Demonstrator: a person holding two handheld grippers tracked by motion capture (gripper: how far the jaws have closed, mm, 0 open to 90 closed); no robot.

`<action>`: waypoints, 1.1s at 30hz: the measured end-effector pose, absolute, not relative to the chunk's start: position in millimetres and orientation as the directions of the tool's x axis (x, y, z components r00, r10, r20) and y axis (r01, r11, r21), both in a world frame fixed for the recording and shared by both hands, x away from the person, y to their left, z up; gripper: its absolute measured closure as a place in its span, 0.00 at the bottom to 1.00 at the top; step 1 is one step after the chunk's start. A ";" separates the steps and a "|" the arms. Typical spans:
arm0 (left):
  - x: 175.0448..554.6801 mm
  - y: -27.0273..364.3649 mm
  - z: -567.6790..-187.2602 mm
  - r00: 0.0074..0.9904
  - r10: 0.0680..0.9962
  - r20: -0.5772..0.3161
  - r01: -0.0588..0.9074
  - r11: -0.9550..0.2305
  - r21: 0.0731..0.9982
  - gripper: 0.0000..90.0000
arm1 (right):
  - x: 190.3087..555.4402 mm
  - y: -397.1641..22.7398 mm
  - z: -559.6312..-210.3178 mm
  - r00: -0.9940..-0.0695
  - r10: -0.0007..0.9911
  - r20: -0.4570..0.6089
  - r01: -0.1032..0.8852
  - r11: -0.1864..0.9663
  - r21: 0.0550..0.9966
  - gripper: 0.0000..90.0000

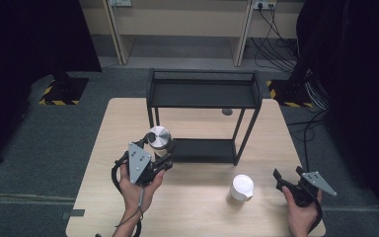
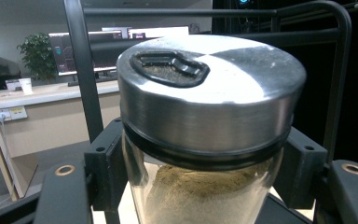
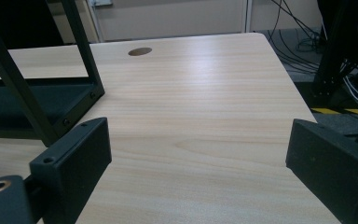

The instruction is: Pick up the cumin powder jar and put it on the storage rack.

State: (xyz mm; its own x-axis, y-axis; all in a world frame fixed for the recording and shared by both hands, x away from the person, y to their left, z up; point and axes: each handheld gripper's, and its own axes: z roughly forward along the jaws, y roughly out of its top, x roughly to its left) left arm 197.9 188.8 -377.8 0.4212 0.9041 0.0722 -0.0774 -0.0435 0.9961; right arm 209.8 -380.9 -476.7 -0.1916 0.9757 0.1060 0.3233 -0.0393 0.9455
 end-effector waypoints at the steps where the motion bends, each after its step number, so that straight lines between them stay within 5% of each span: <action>1: 197.9 188.8 -377.8 0.421 0.904 0.072 -0.077 -0.043 0.996 0.34 | 209.8 -381.0 -476.7 -0.191 0.976 0.107 0.323 -0.040 0.945 0.07; 33: 207.6 180.5 -326.6 0.436 0.895 0.096 -0.142 -0.038 0.989 0.34 | 210.1 -379.9 -476.3 -0.199 0.975 0.100 0.325 -0.031 0.945 0.08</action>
